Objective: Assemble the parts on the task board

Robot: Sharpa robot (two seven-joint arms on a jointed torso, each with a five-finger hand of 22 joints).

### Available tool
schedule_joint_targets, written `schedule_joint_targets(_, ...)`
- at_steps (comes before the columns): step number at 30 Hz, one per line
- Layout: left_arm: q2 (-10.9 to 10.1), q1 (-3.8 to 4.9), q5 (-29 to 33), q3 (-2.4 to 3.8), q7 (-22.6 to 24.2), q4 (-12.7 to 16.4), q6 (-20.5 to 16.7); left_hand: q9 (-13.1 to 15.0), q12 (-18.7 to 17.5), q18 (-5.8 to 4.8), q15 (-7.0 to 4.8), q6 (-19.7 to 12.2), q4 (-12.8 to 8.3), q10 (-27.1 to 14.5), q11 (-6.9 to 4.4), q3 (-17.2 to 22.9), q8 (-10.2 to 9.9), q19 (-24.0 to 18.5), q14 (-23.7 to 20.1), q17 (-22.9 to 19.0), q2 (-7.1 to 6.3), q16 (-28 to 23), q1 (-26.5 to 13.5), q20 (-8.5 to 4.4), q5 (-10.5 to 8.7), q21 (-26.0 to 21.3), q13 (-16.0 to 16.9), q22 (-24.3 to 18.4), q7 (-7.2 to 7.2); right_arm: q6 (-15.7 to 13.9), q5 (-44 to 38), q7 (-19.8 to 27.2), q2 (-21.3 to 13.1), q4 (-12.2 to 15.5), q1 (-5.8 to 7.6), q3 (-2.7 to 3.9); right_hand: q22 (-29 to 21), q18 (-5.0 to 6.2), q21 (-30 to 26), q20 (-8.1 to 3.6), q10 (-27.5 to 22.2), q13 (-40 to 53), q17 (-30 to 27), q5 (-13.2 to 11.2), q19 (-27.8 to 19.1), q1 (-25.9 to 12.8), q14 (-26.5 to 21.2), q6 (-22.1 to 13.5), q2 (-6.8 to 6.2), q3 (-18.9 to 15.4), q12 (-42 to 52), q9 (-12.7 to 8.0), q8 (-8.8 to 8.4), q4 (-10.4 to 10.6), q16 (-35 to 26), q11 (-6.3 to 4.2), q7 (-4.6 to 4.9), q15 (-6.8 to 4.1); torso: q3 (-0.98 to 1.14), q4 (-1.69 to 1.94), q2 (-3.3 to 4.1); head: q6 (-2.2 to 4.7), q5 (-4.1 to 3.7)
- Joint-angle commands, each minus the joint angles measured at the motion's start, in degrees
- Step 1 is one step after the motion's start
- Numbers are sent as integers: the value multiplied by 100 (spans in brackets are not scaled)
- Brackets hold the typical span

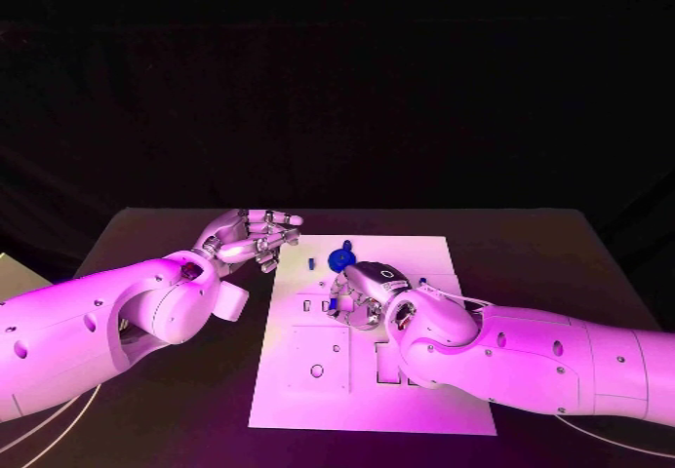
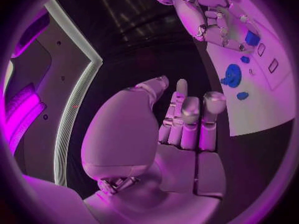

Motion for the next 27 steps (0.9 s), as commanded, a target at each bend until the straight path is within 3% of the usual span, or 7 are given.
schedule_joint_targets(1,10,3,-29,2,-3,6,99,9,17,-118,-7,26,-16,-33,9,19,35,40,34,-3,10,31,-58,-2,-28,30,5,5,-29,127,-84,-5,5,-20,-16,-13,284,-3,-44,-16,617,1509,1507,20,6,-41,598,-57,-56,-18,22,-23,-13,38,19,14,-2,-14,0,0,-1,4,-1)
schedule_joint_targets(22,0,2,-41,-1,-43,1,139,12,87,-130,-5,21,-5,-92,13,34,35,84,145,157,16,126,-72,-1,-29,76,54,76,-25,156,-95,92,37,-38,-17,-24,220,15,-154,50,617,1509,1507,26,-32,-108,598,-299,-190,-151,22,-75,-127,111,19,105,100,65,-2,2,-1,3,-9)
schedule_joint_targets(27,0,2,-51,-2,-49,-1,141,13,131,-131,-6,19,-6,-117,13,41,35,85,222,259,14,197,-74,0,-29,85,82,83,-25,65,-95,131,35,-15,-17,-25,196,23,-203,88,617,1509,1507,30,-46,-217,598,-392,-249,-351,22,-102,-177,155,19,142,136,102,-2,-2,-1,9,-12)
